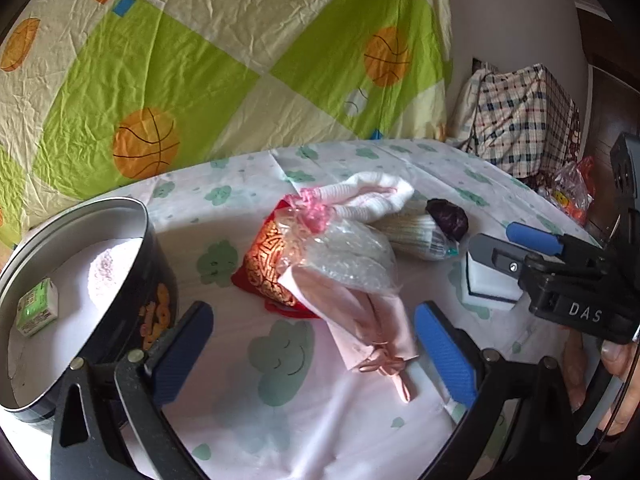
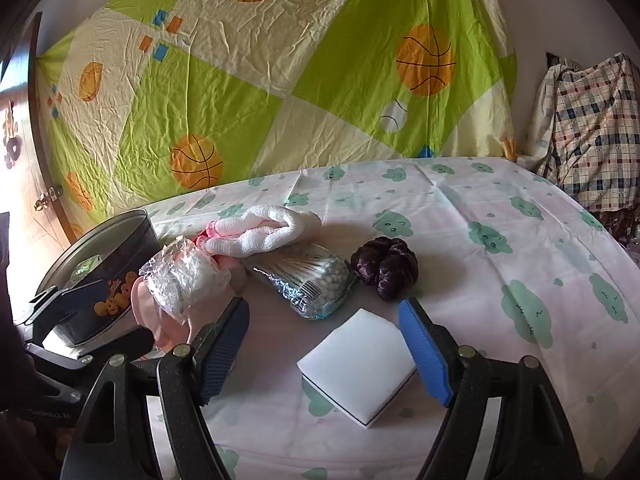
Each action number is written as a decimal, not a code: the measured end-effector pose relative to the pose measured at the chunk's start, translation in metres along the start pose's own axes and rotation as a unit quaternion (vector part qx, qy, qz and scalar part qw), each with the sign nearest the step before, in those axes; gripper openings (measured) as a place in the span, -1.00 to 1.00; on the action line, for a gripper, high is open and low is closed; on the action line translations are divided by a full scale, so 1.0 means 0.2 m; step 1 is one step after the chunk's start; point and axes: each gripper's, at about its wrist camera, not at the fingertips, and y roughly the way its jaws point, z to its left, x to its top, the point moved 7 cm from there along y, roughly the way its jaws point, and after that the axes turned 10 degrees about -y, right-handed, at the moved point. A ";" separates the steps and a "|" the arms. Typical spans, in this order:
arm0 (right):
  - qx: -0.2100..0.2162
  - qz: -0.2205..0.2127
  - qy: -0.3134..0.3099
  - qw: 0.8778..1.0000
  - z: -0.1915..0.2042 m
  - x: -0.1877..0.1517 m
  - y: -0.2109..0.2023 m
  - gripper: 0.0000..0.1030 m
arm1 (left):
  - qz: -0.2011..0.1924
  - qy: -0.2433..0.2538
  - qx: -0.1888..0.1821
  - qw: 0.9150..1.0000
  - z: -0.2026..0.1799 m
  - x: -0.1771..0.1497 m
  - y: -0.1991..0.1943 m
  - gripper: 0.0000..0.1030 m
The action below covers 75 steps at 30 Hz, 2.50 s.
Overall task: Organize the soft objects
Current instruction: 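Move the left tool to the pink cloth item and grasp it, then lift the pink cloth with the left tool while the right tool grasps the clear plastic bag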
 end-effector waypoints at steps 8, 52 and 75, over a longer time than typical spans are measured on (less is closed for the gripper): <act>0.005 -0.006 0.010 1.000 0.01 0.00 0.02 0.53 | 0.056 0.009 -0.009 0.998 -0.05 -0.04 0.13 0.26; 0.124 0.083 -0.048 0.988 0.39 0.01 0.26 0.53 | -0.037 -0.027 0.004 0.999 0.19 0.01 -0.07 0.52; 0.099 0.060 -0.050 0.992 0.35 0.01 0.20 0.04 | -0.023 0.018 0.009 1.000 0.11 -0.02 -0.04 0.57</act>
